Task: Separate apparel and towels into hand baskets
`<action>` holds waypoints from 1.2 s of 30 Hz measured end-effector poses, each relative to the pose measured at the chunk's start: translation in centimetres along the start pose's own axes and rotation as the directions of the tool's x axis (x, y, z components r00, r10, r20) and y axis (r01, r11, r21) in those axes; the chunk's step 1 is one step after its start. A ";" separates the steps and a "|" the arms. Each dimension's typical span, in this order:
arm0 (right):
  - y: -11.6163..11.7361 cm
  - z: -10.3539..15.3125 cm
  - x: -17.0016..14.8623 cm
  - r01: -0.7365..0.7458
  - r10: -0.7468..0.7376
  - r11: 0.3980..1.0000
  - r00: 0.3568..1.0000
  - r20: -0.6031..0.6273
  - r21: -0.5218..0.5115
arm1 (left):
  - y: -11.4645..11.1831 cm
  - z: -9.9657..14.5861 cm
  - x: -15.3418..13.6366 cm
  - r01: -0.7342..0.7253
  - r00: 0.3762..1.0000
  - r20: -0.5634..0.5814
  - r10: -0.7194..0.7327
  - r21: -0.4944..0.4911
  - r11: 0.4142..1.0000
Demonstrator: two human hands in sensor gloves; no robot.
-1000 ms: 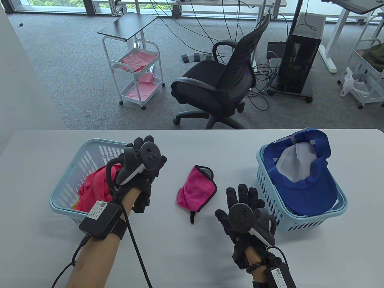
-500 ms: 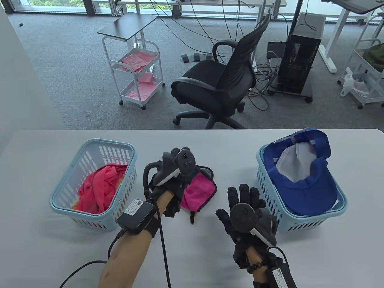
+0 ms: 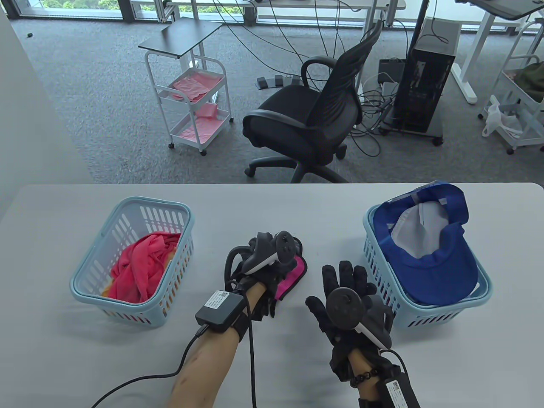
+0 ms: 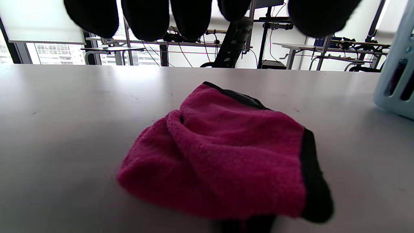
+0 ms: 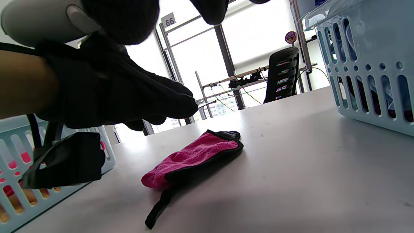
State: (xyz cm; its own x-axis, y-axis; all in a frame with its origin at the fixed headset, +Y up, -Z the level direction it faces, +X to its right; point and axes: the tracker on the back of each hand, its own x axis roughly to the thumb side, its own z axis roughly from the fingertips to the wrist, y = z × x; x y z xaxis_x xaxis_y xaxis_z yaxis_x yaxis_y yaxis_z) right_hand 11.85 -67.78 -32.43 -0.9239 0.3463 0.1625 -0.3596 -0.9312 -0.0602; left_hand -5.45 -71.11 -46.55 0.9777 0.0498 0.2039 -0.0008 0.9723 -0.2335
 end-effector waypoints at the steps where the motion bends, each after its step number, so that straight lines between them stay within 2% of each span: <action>1: 0.0 0.0 0.0 0.000 0.000 1.000 1.000 -0.002 0.002 | -0.5 -0.2 0.0 0.003 1.000 0.001 -0.003 -0.011 1.000; 6: 0.0 0.0 0.1 -0.002 0.002 1.000 1.000 -0.003 0.009 | -2.5 -0.7 0.3 -0.013 1.000 0.014 0.013 -0.057 0.998; 17: 0.0 0.0 0.0 0.001 -0.001 1.000 1.000 -0.007 0.011 | -4.9 -1.4 0.7 0.029 0.999 0.018 -0.028 -0.081 0.996; 26: 0.0 0.0 0.0 0.002 -0.002 1.000 1.000 -0.006 0.013 | -5.3 -1.8 0.7 0.139 0.990 -0.004 -0.139 -0.044 0.989; 36: 0.1 0.0 0.1 0.002 -0.002 1.000 1.000 -0.005 0.015 | -4.8 -1.9 0.6 0.213 0.976 -0.048 -0.212 0.026 0.977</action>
State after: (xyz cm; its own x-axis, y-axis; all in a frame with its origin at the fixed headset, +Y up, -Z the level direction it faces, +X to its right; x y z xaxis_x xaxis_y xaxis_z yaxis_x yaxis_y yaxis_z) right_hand 11.75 -67.81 -32.45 -0.9238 0.3490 0.1574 -0.3598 -0.9319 -0.0451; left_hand -4.49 -76.14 -47.13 0.9645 -0.1683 0.2034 0.2022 0.9663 -0.1594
